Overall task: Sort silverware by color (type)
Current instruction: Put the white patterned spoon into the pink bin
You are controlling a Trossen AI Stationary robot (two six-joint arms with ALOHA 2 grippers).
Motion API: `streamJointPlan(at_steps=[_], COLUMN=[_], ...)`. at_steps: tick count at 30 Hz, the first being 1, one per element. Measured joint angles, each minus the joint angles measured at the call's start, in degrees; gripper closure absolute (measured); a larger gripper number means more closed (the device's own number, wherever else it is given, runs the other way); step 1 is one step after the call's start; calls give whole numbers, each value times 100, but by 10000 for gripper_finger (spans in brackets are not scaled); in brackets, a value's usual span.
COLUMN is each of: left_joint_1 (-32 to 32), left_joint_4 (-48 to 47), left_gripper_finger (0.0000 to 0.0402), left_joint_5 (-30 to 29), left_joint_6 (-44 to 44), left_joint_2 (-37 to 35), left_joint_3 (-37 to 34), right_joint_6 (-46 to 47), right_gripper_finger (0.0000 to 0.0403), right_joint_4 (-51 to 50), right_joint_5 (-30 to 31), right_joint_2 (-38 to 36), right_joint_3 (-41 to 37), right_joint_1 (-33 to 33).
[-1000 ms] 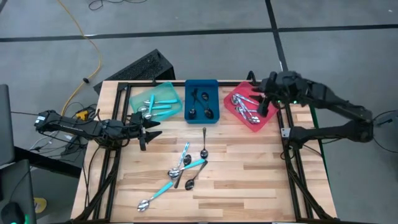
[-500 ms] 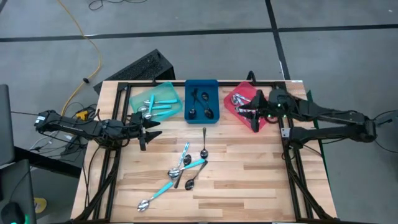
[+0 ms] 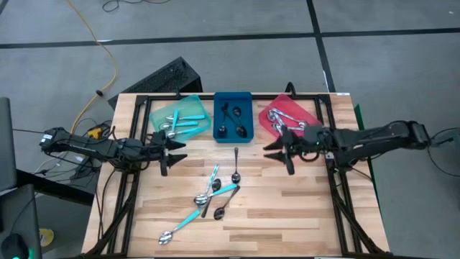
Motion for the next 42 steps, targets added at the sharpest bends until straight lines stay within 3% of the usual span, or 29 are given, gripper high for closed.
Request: streamJointPlan(at_steps=[8,14,32,42], left_joint_1=[0,-66,-1081,-1174], left_joint_4=[17,17,95,76], left_gripper_finger=[173,173,173,173], left_joint_5=[1083,1986,1312,1171], left_joint_6=[0,-4,-387,-481], left_joint_2=[2,29,1515,1777], left_joint_3=[0,0,0,0], right_joint_6=[8,14,458,-94], right_gripper_finger=[249,249,249,249], right_joint_4=[1214,1470,2157,1306], right_joint_5=[46,440,926,926], right_joint_2=[775,1300,2752,3904], right_joint_3=[0,2,46,1112], right_joint_1=[744,1100,1519,1519])
